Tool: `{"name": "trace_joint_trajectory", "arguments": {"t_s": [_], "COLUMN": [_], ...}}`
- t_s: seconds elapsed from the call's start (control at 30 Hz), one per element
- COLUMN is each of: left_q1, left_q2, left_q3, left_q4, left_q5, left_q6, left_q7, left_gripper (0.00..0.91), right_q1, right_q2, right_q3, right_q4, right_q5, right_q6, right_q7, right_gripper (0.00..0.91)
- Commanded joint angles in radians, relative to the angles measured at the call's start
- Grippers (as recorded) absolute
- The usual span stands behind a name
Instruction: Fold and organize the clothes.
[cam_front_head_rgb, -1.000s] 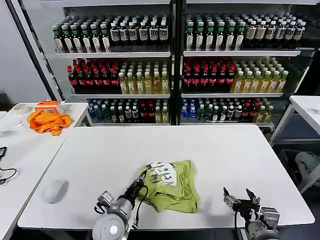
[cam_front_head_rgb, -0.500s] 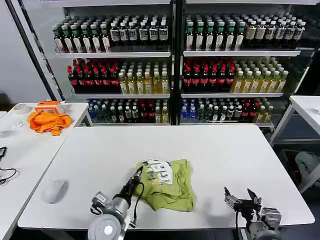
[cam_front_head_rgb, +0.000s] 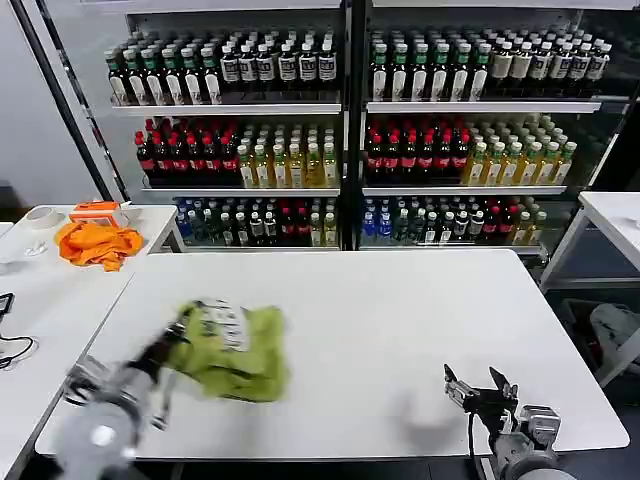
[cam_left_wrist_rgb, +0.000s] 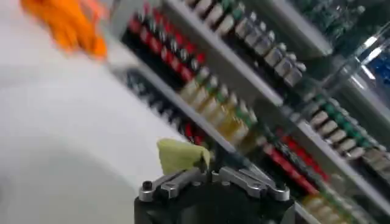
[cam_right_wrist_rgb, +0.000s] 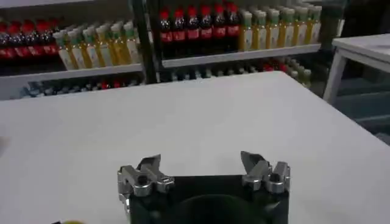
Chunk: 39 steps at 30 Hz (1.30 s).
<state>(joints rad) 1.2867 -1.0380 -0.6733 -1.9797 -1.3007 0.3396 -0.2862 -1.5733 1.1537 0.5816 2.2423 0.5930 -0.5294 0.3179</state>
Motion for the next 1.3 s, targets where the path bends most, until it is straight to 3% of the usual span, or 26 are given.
{"name": "trace_joint_trajectory", "arguments": {"t_s": [0.03,0.13,0.27,0.47,0.63,0.87,1.2,1.23,1.27,1.3], "left_q1": [-0.035,-0.019,-0.072,-0.234,-0.369,-0.539,-0.637,-0.641,-0.642,-0.641], "left_q2": [0.427,0.368,0.235,0.132,0.075,-0.079,-0.281,-0.299,-0.317,-0.329], "left_q3": [-0.100,0.146,0.442,0.621,0.746,0.886,0.920,0.920,0.916,0.913], "left_q4": [-0.074,-0.090,0.021,0.076,0.104,0.213,0.349,0.362,0.375,0.386], "left_q5": [0.111,0.407,0.730,0.862,0.857,0.711,0.499,0.492,0.486,0.480], "left_q6": [0.138,0.147,0.141,0.142,0.168,0.211,0.119,0.098,0.079,0.059], "left_q7": [0.041,0.091,0.122,0.120,0.099,-0.007,-0.107,-0.104,-0.101,-0.085], "left_gripper": [0.030,0.030,0.030,0.030,0.030,0.030,0.030,0.111,0.363,0.907], "right_q1": [0.030,0.025,0.020,0.018,0.016,0.022,0.046,0.049,0.053,0.056], "right_q2": [-0.007,-0.005,-0.007,-0.009,0.000,0.006,0.004,0.003,0.001,-0.001], "right_q3": [-0.009,-0.013,-0.013,-0.009,-0.010,-0.006,-0.010,-0.011,-0.011,-0.012], "right_q4": [-0.006,-0.009,-0.006,-0.005,-0.009,-0.021,-0.033,-0.035,-0.036,-0.036], "right_q5": [0.020,0.015,0.006,0.001,-0.005,-0.008,-0.005,-0.005,-0.005,-0.005], "right_q6": [0.003,0.006,0.007,0.005,0.004,0.004,0.001,0.000,0.000,0.000], "right_q7": [-0.003,-0.006,-0.006,-0.003,-0.002,-0.002,-0.002,-0.004,-0.006,-0.006], "right_gripper": [0.907,0.907,0.907,0.907,0.907,0.907,0.907,0.907,0.907,0.907]}}
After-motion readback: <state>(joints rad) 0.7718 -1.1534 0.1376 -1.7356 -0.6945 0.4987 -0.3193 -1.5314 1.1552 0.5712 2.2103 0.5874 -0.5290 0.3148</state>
